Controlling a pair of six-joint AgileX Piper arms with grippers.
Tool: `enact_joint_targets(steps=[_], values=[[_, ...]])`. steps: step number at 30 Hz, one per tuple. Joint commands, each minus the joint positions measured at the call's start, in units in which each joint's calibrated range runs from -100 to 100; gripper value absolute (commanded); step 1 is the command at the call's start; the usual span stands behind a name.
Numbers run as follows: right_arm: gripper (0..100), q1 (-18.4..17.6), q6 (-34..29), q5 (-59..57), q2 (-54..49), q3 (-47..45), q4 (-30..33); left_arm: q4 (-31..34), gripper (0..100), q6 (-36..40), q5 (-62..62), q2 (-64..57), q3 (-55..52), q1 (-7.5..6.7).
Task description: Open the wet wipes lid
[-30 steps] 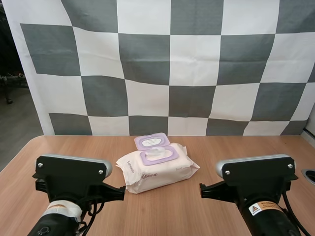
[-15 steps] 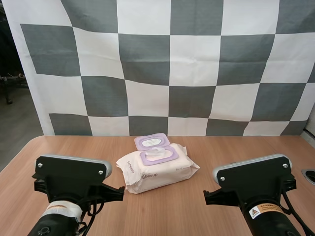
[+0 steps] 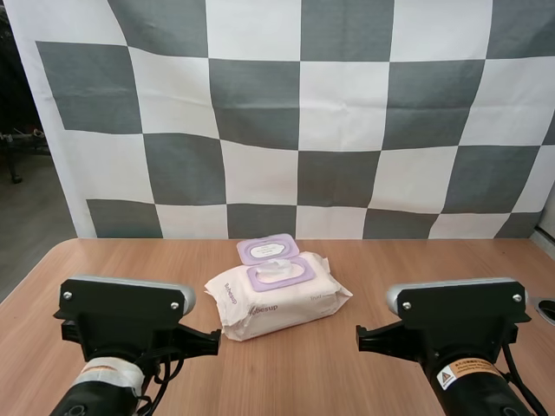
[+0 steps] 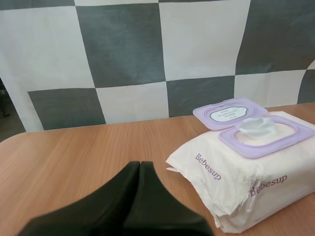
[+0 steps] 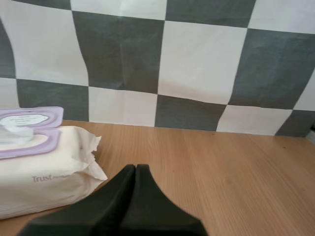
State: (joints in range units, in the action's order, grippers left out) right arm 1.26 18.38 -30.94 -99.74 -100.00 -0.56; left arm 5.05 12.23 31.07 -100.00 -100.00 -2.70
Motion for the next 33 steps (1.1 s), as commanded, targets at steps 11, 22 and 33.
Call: enact_joint_targets(steps=[11,22,33], values=[[0,-4.94,-1.41,0.03,-0.09,0.00,0.05,1.60,0,-0.84,0.60,0.00,0.00,-0.04],[0,-4.94,-1.41,0.03,-0.09,0.00,0.05,8.27,0,-3.24,0.80,0.00,0.00,-0.04],[0,-4.94,-1.41,0.03,-0.09,0.00,0.05,5.85,0,7.62,0.01,0.00,0.00,0.03]])
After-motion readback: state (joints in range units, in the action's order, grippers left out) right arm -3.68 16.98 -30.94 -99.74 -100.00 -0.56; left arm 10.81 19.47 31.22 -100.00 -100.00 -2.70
